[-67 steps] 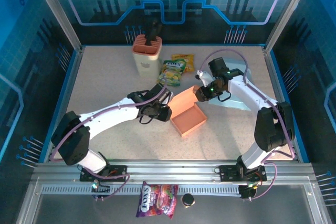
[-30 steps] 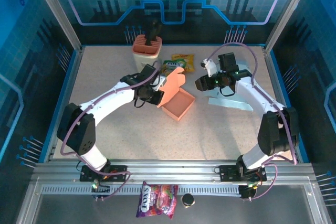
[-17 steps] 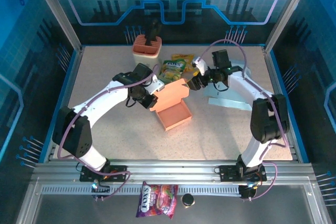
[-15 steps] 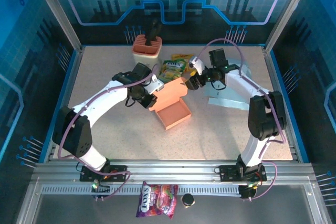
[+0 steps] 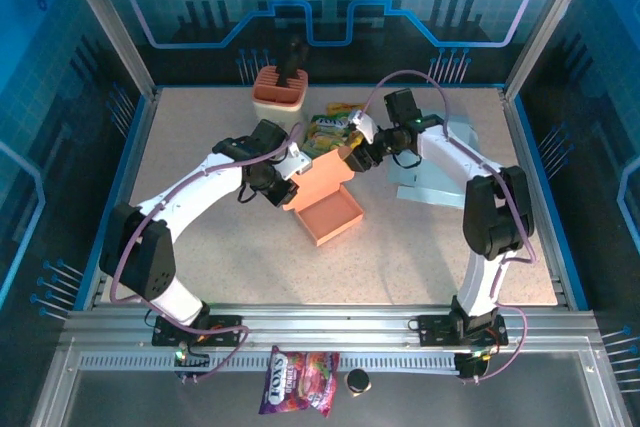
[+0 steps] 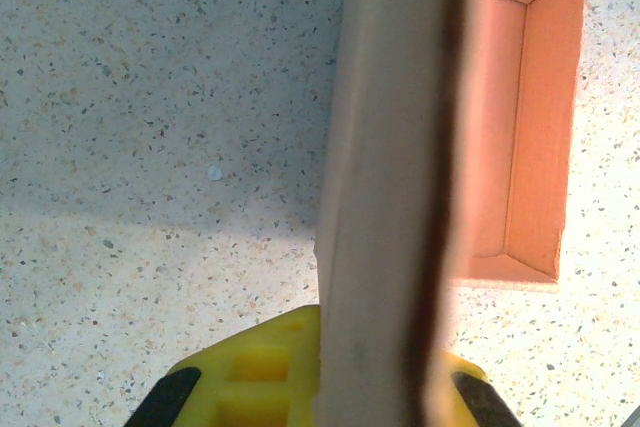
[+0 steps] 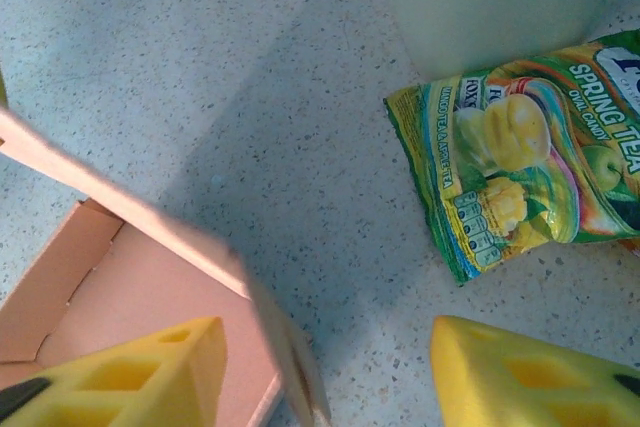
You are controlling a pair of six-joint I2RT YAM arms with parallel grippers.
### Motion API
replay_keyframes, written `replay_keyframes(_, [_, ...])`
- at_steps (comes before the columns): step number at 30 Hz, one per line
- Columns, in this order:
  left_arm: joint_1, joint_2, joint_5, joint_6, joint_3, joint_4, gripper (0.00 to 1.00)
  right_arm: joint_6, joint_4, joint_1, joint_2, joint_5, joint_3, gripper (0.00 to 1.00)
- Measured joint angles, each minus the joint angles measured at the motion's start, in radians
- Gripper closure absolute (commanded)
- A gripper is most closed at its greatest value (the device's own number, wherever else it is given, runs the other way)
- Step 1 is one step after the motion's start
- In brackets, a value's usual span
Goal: Fold the paper box
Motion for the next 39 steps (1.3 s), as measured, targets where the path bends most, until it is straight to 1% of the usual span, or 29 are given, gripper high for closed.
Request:
replay_keyframes(11, [0.000, 0.000, -0.011, -0.002, 0.000, 0.001, 1.00, -0.002, -0.032, 0.035, 0.028, 0.026, 0.007, 0.84])
replay_keyframes(15, [0.000, 0.005, -0.034, -0.016, 0.002, 0.009, 1.00, 0.002, -0.035, 0.044, 0.028, 0.042, 0.006, 0.92])
replay_keyframes(18, [0.000, 0.014, -0.052, -0.045, 0.009, 0.008, 1.00, 0.017, -0.028, 0.053, 0.025, 0.069, 0.002, 1.00])
replay_keyframes(20, [0.000, 0.018, -0.065, -0.071, 0.014, 0.010, 1.00, 0.027, -0.020, 0.060, 0.018, 0.090, -0.005, 1.00])
replay_keyframes(24, [0.000, 0.035, -0.114, -0.153, 0.033, 0.013, 0.96, 0.082, 0.015, 0.083, -0.010, 0.166, -0.032, 1.00])
replay_keyframes(28, [0.000, 0.071, -0.169, -0.281, 0.071, 0.027, 0.99, 0.170, 0.072, 0.113, -0.057, 0.272, -0.078, 1.00])
replay_keyframes(32, [0.005, 0.113, -0.204, -0.406, 0.113, 0.051, 1.00, 0.274, 0.119, 0.143, -0.107, 0.383, -0.119, 1.00])
replay_keyframes(39, [0.015, 0.200, -0.257, -0.552, 0.186, 0.113, 0.99, 0.467, 0.197, 0.177, -0.126, 0.531, -0.146, 1.00])
